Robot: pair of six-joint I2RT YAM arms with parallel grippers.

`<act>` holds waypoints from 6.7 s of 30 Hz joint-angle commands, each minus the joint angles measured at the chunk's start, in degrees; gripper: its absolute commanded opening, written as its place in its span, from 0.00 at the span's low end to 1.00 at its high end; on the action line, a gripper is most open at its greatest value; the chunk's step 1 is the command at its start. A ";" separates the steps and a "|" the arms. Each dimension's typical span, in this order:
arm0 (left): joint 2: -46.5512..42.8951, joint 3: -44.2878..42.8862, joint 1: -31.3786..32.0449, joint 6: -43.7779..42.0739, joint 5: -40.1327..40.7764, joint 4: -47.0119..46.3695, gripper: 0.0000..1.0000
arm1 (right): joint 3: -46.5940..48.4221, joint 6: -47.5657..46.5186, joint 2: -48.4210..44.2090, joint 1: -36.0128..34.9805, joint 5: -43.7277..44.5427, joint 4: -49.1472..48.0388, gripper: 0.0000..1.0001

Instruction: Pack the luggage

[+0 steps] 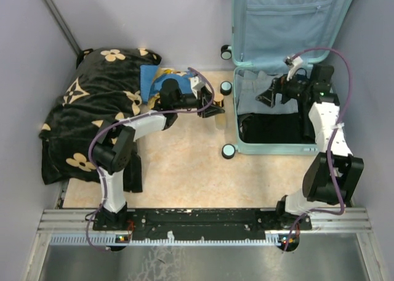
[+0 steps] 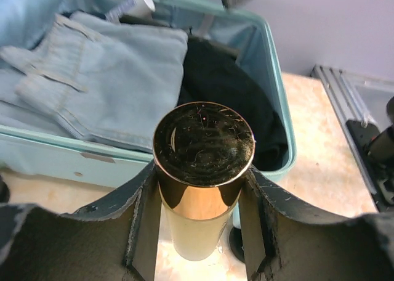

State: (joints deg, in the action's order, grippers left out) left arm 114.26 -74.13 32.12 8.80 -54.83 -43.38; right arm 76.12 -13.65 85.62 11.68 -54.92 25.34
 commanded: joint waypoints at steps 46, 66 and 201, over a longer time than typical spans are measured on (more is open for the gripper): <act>-10.61 -7.19 -4.66 34.08 1.13 -17.54 0.68 | -0.10 12.11 -5.06 -22.61 4.45 -15.84 0.15; -9.20 -6.75 -3.76 5.79 11.48 14.20 1.00 | 23.49 -10.26 4.31 16.94 15.39 35.14 0.11; 33.99 -59.09 -22.78 1.81 23.65 0.44 0.68 | 25.98 8.62 27.08 -7.90 14.07 13.13 0.38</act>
State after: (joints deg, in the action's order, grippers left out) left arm 149.38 -133.36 8.97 9.19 -29.61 -35.05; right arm 102.69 -5.52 119.46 5.48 -29.91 36.53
